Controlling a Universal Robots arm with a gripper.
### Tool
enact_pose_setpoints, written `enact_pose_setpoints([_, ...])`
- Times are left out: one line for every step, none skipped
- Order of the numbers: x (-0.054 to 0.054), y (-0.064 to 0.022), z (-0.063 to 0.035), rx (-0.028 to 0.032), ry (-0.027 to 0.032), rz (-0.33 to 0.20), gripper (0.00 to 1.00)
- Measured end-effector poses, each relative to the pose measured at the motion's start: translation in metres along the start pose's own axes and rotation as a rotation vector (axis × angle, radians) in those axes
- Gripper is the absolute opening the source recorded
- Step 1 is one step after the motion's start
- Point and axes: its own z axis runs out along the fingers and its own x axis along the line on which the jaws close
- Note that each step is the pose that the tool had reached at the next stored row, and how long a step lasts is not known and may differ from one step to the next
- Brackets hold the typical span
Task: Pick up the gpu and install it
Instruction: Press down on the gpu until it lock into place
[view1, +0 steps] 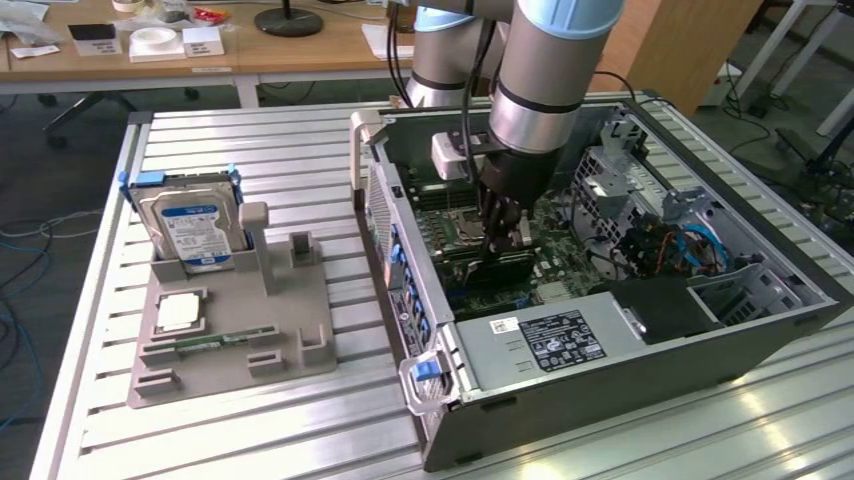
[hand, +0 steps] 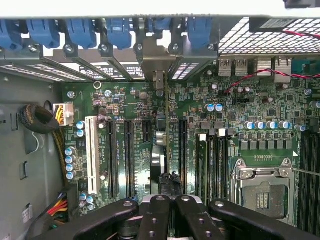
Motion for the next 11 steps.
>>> enact_pose_setpoints([0.000,0.0000,0.0000,0.0000,0.0000,0.000,0.11])
enact_pose_setpoints([0.000,0.0000,-0.0003,0.0001,-0.0002,0.000,0.11])
enact_pose_setpoints([0.000,0.0000,-0.0008,0.0003,-0.0011,0.000,0.11])
enact_pose_setpoints([0.000,0.0000,-0.0018,0.0008,-0.0023,0.000,0.11])
enact_pose_setpoints([0.000,-0.0001,-0.0034,0.0013,-0.0024,0.000,0.11])
enact_pose_setpoints([0.000,0.0000,-0.0060,0.0003,-0.0005,0.000,0.11])
enact_pose_setpoints([0.000,0.0000,-0.0080,0.0002,-0.0003,0.000,0.11])
enact_pose_setpoints([0.000,-0.0001,-0.0101,0.0002,-0.0004,0.000,0.11])
enact_pose_setpoints([0.000,-0.0001,-0.0125,0.0001,-0.0002,0.000,0.11])
enact_pose_setpoints([0.000,-0.0001,-0.0152,0.0000,0.0000,0.000,0.11])
enact_pose_setpoints([0.000,-0.0002,-0.0174,0.0001,-0.0002,0.000,0.11])
